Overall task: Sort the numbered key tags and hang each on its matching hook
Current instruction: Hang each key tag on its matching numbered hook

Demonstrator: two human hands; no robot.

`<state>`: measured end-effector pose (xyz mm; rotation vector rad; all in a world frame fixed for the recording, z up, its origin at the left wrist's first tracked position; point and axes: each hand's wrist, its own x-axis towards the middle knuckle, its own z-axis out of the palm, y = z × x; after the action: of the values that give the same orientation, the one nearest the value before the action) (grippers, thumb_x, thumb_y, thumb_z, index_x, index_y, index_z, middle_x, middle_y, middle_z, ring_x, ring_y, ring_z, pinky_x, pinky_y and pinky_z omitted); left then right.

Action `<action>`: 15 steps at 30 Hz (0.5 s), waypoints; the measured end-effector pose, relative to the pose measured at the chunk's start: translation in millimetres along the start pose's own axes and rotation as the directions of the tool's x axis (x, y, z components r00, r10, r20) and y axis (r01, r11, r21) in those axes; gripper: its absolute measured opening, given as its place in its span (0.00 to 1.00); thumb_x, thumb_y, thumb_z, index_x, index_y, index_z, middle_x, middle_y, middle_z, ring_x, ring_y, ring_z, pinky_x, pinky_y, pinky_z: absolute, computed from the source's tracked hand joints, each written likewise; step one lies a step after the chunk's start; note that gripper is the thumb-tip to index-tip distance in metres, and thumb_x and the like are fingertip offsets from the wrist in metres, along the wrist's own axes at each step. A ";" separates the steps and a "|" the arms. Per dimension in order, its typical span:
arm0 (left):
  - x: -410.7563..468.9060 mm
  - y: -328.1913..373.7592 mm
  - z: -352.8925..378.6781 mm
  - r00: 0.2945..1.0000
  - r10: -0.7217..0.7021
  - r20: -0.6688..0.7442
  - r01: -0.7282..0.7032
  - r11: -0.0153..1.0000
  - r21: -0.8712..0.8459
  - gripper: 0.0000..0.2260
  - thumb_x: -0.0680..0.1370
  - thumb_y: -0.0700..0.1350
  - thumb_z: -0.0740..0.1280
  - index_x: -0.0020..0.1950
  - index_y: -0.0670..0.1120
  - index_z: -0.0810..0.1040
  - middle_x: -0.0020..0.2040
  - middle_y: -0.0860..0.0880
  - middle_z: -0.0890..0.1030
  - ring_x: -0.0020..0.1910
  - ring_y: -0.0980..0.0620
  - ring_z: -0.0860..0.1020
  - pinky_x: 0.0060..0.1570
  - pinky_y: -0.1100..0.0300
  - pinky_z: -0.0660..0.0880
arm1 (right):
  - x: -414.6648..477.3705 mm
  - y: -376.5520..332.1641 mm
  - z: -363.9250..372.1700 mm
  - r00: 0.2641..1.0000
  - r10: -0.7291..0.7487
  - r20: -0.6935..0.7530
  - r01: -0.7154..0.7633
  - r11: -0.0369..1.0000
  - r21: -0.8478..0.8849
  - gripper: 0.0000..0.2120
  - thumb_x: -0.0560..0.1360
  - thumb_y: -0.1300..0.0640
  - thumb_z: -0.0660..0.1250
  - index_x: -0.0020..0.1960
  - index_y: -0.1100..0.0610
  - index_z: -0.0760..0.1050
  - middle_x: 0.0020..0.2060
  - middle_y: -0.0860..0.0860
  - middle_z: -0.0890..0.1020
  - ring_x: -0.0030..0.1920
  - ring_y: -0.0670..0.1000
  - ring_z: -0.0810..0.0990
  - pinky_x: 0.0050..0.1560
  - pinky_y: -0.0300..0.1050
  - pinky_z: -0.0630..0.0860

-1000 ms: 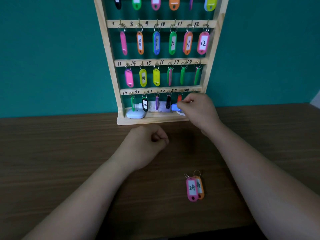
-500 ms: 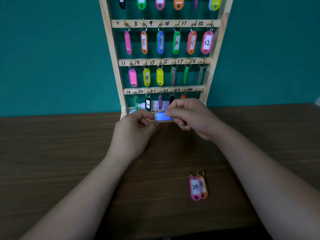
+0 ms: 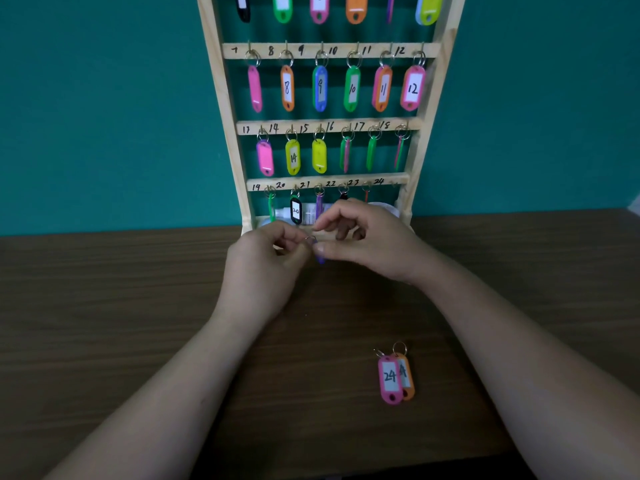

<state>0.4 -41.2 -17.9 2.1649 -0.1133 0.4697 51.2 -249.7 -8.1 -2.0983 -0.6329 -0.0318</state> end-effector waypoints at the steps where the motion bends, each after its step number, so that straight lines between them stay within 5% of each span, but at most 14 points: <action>1: 0.3 0.4 -0.3 1.000 -0.009 -0.004 0.009 1.000 -0.002 0.03 0.78 0.48 0.75 0.45 0.53 0.86 0.40 0.55 0.84 0.44 0.62 0.80 0.39 0.76 0.68 | -0.9 -1.7 0.7 1.000 -0.031 -0.002 0.031 0.999 -0.020 0.14 0.75 0.48 0.81 0.58 0.44 0.83 0.52 0.43 0.81 0.52 0.45 0.81 0.48 0.34 0.76; 4: 1.5 1.5 -1.6 0.999 -0.041 -0.019 0.041 0.999 -0.018 0.03 0.79 0.48 0.74 0.45 0.53 0.87 0.40 0.55 0.84 0.44 0.61 0.81 0.39 0.76 0.68 | -2.2 -4.4 3.7 0.996 -0.085 -0.004 0.085 0.996 -0.035 0.15 0.72 0.50 0.83 0.56 0.45 0.83 0.50 0.41 0.82 0.51 0.47 0.81 0.50 0.43 0.80; 11: 0.9 3.5 -0.9 0.999 -0.048 -0.017 0.047 0.998 -0.035 0.04 0.79 0.47 0.74 0.44 0.52 0.87 0.40 0.55 0.85 0.44 0.60 0.81 0.41 0.72 0.72 | -3.4 -9.1 9.0 0.992 -0.124 -0.038 0.118 0.985 -0.127 0.09 0.76 0.58 0.79 0.54 0.49 0.86 0.47 0.42 0.84 0.49 0.42 0.82 0.46 0.34 0.77; 15: 1.1 2.7 -0.4 0.999 -0.025 -0.041 0.024 1.000 -0.010 0.06 0.79 0.50 0.74 0.44 0.52 0.86 0.40 0.55 0.84 0.44 0.61 0.81 0.41 0.71 0.72 | -3.7 -11.4 9.2 0.989 -0.139 -0.055 0.128 0.977 -0.173 0.05 0.80 0.57 0.75 0.54 0.50 0.86 0.48 0.43 0.84 0.50 0.42 0.82 0.50 0.44 0.79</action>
<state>0.6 -42.4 -15.1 2.1442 -0.0662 0.4981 41.0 -238.9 -5.5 -2.2041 -0.7525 -0.2382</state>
